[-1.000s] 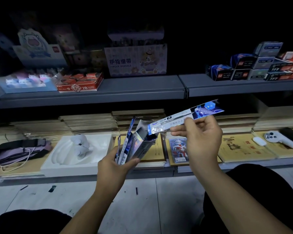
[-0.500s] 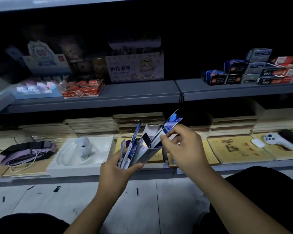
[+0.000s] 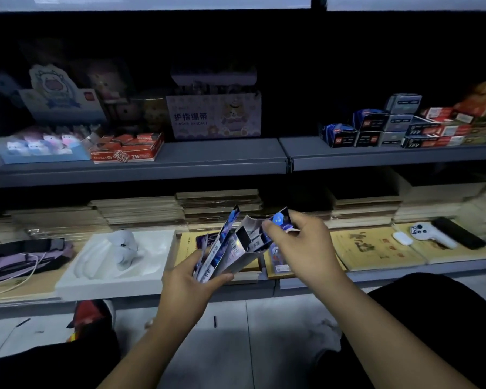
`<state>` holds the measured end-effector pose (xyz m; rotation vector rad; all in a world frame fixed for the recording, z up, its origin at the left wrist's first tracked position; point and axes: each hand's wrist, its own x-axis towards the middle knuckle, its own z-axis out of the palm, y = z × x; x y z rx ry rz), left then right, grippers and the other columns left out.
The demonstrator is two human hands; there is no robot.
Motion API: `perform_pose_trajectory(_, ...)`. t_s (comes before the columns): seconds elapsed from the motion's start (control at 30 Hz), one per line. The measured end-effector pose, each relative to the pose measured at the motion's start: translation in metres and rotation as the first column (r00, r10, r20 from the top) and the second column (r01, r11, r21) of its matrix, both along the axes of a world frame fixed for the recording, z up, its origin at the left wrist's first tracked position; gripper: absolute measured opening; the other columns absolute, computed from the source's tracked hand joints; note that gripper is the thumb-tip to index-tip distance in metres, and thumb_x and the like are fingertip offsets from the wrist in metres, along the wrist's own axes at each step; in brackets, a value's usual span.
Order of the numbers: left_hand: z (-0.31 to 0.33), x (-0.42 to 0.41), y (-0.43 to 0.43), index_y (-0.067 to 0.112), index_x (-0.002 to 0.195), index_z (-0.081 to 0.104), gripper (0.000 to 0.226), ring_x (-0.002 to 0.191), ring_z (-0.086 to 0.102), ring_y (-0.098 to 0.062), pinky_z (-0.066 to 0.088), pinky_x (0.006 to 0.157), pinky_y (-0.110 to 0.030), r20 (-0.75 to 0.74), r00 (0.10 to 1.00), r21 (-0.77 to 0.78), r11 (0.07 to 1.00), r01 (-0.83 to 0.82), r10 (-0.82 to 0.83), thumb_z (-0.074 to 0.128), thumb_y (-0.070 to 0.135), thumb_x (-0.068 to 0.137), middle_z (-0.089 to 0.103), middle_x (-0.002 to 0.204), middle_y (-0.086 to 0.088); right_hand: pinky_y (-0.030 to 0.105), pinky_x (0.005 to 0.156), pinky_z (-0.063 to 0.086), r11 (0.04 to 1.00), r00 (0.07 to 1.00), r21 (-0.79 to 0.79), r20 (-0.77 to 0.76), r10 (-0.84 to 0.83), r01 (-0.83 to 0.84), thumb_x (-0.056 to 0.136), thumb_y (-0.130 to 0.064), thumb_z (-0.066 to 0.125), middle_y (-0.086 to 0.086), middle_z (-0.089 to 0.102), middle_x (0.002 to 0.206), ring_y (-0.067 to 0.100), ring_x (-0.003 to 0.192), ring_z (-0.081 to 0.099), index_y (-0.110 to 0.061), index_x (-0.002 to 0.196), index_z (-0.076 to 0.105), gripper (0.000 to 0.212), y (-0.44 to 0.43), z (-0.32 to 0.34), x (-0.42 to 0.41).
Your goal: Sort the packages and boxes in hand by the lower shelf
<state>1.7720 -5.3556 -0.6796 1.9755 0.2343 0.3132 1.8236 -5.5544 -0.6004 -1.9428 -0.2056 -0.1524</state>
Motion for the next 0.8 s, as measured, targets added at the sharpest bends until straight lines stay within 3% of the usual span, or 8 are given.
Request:
perform_pose_trajectory(0.13,0.0,-0.003,0.006,0.036,0.118,0.066,0.056,0.087,0.07,-0.001,0.052,0.064,-0.009,0.012,1.0,0.013,1.0,0.01,-0.01,0.092,0.033,0.069,0.074,0.098,0.015,0.023,0.04,0.043,1.0,1.0,-0.029,-0.01,-0.004,0.004,0.098,-0.02,0.067,-0.008,0.061,0.048,0.011,0.038,0.056,-0.013,0.083,0.069,0.017,0.005,0.011,-0.011)
perform_pose_trajectory(0.27,0.006,-0.003,0.008,0.056,0.099,0.062,0.049,0.084,0.07,0.002,0.058,0.07,-0.02,0.062,0.998,-0.008,1.0,-0.013,0.013,0.093,0.035,0.068,0.075,0.09,0.02,0.02,0.037,0.038,0.998,0.995,-0.043,-0.088,0.047,-0.051,0.098,-0.016,0.067,0.007,0.059,0.044,0.014,0.032,0.051,-0.009,0.082,0.069,0.017,0.007,0.021,-0.011)
perform_pose_trajectory(0.37,0.003,0.002,0.006,0.049,0.108,0.068,0.049,0.085,0.07,-0.002,0.061,0.074,-0.032,0.078,0.996,0.018,0.999,-0.049,0.047,0.093,0.042,0.066,0.075,0.091,0.018,0.019,0.037,0.038,0.991,0.985,-0.063,-0.137,0.107,-0.116,0.097,-0.014,0.068,0.008,0.057,0.044,0.014,0.033,0.052,-0.007,0.084,0.071,0.014,0.009,0.021,-0.004)
perform_pose_trajectory(0.43,0.001,0.007,0.002,0.043,0.114,0.068,0.053,0.088,0.07,-0.002,0.061,0.074,-0.029,0.082,0.996,0.022,0.999,-0.046,0.044,0.093,0.041,0.067,0.074,0.095,0.015,0.019,0.037,0.037,0.989,0.983,-0.084,-0.148,0.108,-0.121,0.097,-0.015,0.068,0.005,0.055,0.044,0.014,0.033,0.053,-0.005,0.085,0.071,0.016,0.007,0.018,0.003)
perform_pose_trajectory(0.57,-0.002,0.015,-0.005,0.045,0.113,0.063,0.051,0.09,0.068,-0.001,0.06,0.072,-0.021,0.083,0.997,0.074,0.997,-0.016,0.01,0.09,0.037,0.071,0.07,0.099,0.02,0.021,0.035,0.038,0.986,0.975,-0.106,-0.193,0.106,-0.128,0.098,-0.013,0.065,0.017,0.056,0.047,0.015,0.031,0.053,-0.003,0.08,0.069,0.021,-0.001,0.006,0.014)
perform_pose_trajectory(0.7,-0.01,0.016,-0.012,0.039,0.111,0.066,0.047,0.087,0.067,0.004,0.056,0.067,-0.014,0.077,0.997,0.174,0.985,0.009,-0.023,0.091,0.038,0.071,0.069,0.1,0.023,0.02,0.036,0.037,0.984,0.945,-0.103,-0.306,0.111,-0.149,0.101,-0.013,0.061,0.009,0.058,0.042,0.017,0.031,0.048,0.002,0.089,0.07,0.021,-0.007,-0.008,0.013)
perform_pose_trajectory(0.8,-0.012,0.014,-0.013,0.032,0.115,0.068,0.051,0.089,0.064,0.009,0.052,0.066,-0.008,0.088,0.996,0.189,0.982,-0.003,-0.014,0.091,0.037,0.07,0.065,0.097,0.027,0.022,0.038,0.037,0.982,0.929,-0.063,-0.34,0.146,-0.177,0.104,-0.013,0.056,0.009,0.058,0.041,0.021,0.033,0.047,-0.004,0.083,0.066,0.025,-0.006,-0.014,0.013)
